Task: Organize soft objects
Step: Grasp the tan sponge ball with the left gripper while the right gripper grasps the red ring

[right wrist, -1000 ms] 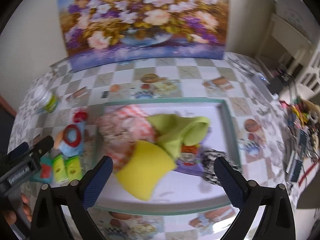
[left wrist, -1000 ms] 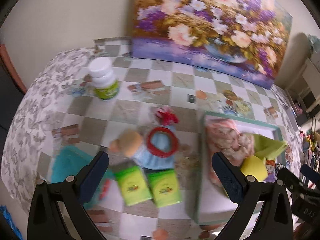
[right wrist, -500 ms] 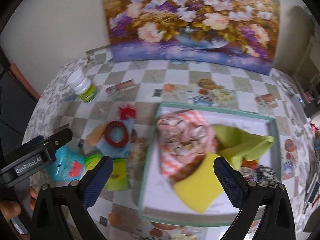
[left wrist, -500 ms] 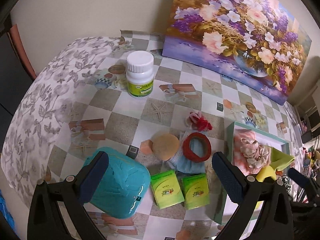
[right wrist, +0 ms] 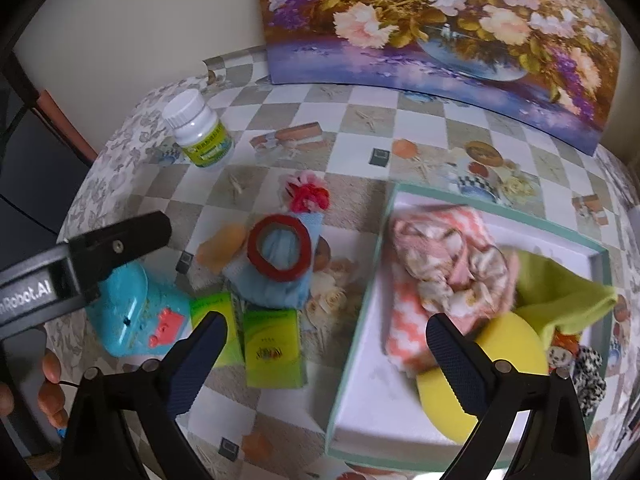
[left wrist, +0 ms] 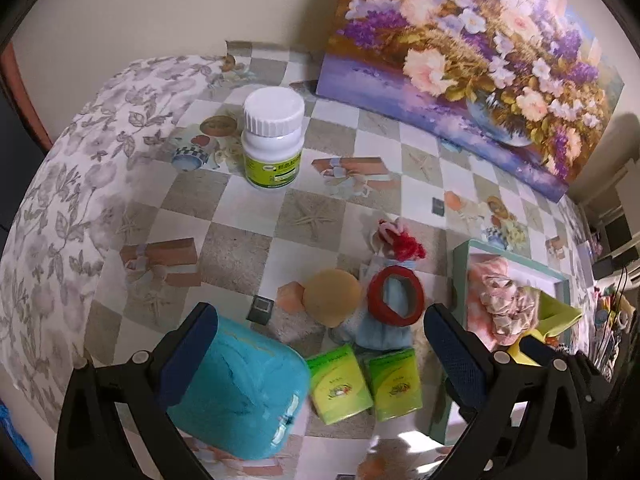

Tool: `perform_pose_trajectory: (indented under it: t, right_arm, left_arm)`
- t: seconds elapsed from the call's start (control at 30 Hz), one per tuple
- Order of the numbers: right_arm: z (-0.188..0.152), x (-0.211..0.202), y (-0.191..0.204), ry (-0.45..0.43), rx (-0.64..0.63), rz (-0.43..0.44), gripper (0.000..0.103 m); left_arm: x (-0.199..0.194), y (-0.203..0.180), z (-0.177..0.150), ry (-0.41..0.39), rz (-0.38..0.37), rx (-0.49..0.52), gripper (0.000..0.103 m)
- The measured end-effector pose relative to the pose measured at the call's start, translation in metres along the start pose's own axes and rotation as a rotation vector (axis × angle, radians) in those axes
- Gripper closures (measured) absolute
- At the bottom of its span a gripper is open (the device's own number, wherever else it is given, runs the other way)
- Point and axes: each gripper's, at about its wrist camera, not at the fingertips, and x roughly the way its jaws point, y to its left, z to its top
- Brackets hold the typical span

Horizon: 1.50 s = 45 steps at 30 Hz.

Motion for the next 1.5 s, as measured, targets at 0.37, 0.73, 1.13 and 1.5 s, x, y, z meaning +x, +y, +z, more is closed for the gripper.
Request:
perform_pose_trajectory:
  t: [0.37,0.73,1.13,1.5]
  right_arm:
    - [0.02,0.037,0.016,0.022,-0.047,0.018,0.015]
    - [0.03,0.064,0.015,0.066,-0.054,0.032,0.017]
    - [0.034,0.083,0.018,0.091,-0.062,0.053,0.021]
    - [0.033,0.087,0.023,0.094,-0.068,0.093,0.04]
  left_arm:
    - [0.034,0.01,0.038,0.209,-0.027,0.061,0.0]
    - [0.079,0.001,0.048,0.338,0.023,0.091,0.001]
    - [0.11,0.0,0.047,0.439,0.014,0.079,0.014]
    - [0.129,-0.006,0.042,0.498,-0.046,0.057,0.037]
